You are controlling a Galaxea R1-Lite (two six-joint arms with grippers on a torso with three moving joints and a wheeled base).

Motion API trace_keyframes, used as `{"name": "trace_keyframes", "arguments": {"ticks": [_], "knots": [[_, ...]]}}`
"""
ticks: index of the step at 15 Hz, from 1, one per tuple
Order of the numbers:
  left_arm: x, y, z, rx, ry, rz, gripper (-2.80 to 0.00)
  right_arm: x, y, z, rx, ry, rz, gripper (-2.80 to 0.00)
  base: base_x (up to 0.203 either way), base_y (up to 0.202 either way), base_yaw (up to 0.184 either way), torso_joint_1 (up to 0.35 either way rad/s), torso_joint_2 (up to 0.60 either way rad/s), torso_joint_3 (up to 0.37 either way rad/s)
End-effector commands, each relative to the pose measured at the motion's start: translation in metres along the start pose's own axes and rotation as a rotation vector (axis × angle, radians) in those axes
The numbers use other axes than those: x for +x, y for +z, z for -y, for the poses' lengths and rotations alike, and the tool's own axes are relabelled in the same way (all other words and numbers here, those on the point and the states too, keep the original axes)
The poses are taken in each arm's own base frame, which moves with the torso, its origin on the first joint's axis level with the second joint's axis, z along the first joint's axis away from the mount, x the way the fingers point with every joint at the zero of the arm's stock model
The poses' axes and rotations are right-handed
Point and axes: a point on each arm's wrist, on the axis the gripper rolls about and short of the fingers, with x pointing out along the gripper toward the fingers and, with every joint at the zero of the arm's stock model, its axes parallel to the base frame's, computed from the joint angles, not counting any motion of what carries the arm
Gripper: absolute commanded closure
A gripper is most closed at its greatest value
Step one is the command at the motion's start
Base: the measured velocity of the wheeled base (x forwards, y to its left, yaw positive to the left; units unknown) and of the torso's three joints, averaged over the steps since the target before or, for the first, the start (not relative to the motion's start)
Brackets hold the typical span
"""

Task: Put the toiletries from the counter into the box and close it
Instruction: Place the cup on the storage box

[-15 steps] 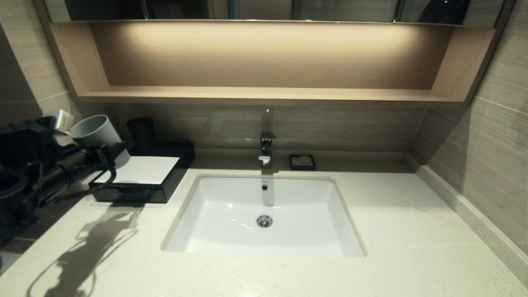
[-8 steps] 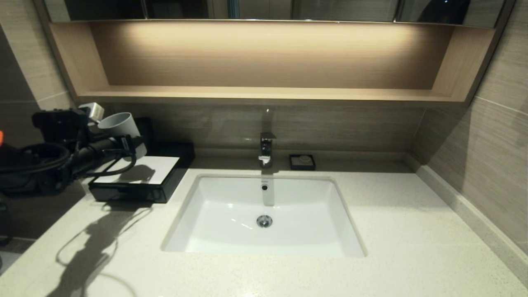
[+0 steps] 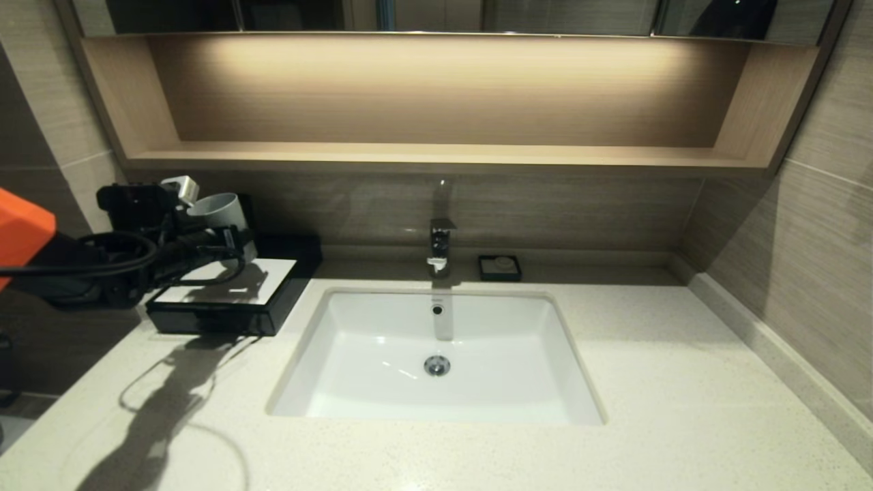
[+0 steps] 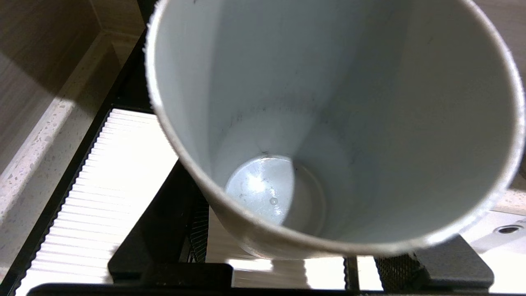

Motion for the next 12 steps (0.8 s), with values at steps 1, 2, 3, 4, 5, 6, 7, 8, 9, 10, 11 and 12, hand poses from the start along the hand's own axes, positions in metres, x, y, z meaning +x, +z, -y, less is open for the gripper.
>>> {"name": "trace_keyframes", "arguments": {"ticks": [1,2,3,4,5,6,7,8,9,10,11,12], "knots": [[0.005,-0.005,0.001,0.004,-0.004,-0.010,0.00,0.000,0.000,0.000,0.000,0.000,-0.001,0.00,0.000,0.000,0.000,0.000,0.00,0.000],[0.005,-0.006,0.001,0.007,-0.004,-0.010,0.00,0.000,0.000,0.000,0.000,0.000,-0.001,0.00,0.000,0.000,0.000,0.000,0.00,0.000],[0.006,-0.005,0.001,0.008,-0.002,-0.008,0.00,0.000,0.000,0.000,0.000,0.000,-0.001,0.00,0.000,0.000,0.000,0.000,0.00,0.000],[0.007,-0.003,0.001,0.009,0.000,0.000,0.00,0.000,0.000,0.000,0.000,0.000,-0.001,0.00,0.000,0.000,0.000,0.000,0.00,0.000],[0.009,-0.003,0.001,0.009,0.001,0.002,0.00,0.000,0.000,0.000,0.000,0.000,0.000,0.00,0.000,0.000,0.000,0.000,0.00,0.000],[0.010,-0.002,0.003,0.011,-0.003,0.006,0.00,0.000,0.000,0.000,0.000,0.000,-0.001,0.00,0.000,0.000,0.000,0.000,0.00,0.000],[0.012,-0.002,0.004,0.011,-0.006,0.009,0.00,0.000,0.000,0.000,0.000,0.000,-0.001,0.00,0.000,0.000,0.000,0.000,0.00,0.000],[0.013,-0.001,0.004,0.012,-0.006,0.011,0.00,0.000,0.000,0.000,0.000,0.000,-0.001,0.00,0.000,0.000,0.000,0.000,0.00,0.000],[0.014,-0.002,0.004,0.013,-0.002,0.009,0.00,0.000,0.000,0.000,0.000,0.000,-0.001,0.00,0.000,0.000,0.000,0.000,0.00,0.000],[0.015,-0.003,0.005,0.016,-0.002,0.008,0.00,0.000,0.000,0.000,0.000,0.000,0.000,0.00,0.000,0.000,0.000,0.000,0.00,0.000],[0.016,-0.004,0.006,0.027,0.002,0.007,0.00,0.000,0.000,0.000,0.000,0.000,-0.001,0.00,0.000,0.000,0.000,0.000,0.00,0.000],[0.019,-0.004,0.005,0.033,0.016,0.009,0.00,0.000,0.000,0.000,0.000,0.000,-0.001,0.00,0.000,0.000,0.000,0.000,0.00,0.000]]}}
